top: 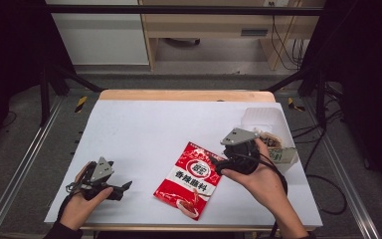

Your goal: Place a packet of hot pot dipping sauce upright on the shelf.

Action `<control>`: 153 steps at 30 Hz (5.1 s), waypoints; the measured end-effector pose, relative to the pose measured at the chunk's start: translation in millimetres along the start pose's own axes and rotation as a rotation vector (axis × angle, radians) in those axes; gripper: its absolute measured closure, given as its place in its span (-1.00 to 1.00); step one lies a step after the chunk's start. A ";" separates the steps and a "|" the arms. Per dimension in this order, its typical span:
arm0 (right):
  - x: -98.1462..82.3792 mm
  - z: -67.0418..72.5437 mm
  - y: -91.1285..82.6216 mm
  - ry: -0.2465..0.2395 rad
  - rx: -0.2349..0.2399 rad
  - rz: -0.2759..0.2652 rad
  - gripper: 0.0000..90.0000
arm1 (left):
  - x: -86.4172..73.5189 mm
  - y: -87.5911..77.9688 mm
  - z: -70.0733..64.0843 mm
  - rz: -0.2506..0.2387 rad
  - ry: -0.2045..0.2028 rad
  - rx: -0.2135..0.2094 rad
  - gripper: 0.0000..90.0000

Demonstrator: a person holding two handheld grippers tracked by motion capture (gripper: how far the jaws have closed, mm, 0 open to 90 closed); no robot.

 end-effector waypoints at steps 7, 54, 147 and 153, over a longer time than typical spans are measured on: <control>-12.4 8.9 17.6 0.054 0.008 -0.007 -0.75 | 1.2 0.3 -3.3 0.006 0.008 0.002 -0.87; -74.1 19.5 94.0 0.226 -0.046 0.087 -0.61 | 9.3 23.3 -52.7 0.041 0.112 -0.066 -0.84; -78.9 5.6 90.4 0.208 -0.033 0.075 1.00 | 11.7 23.6 -45.6 0.041 0.102 -0.086 -0.80; -59.4 1.8 82.4 0.170 0.014 0.034 1.00 | 12.6 22.4 -34.0 0.043 0.073 -0.089 -0.78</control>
Point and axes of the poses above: each handheld gripper's, and its own axes: y roughly forward along the jaws, x roughly out of its top, z roughly to its left, the point moved 2 cm from there along y, roughly forward along the jaws, and after that the axes turned 7 degrees about -y, right-handed, at the moved point
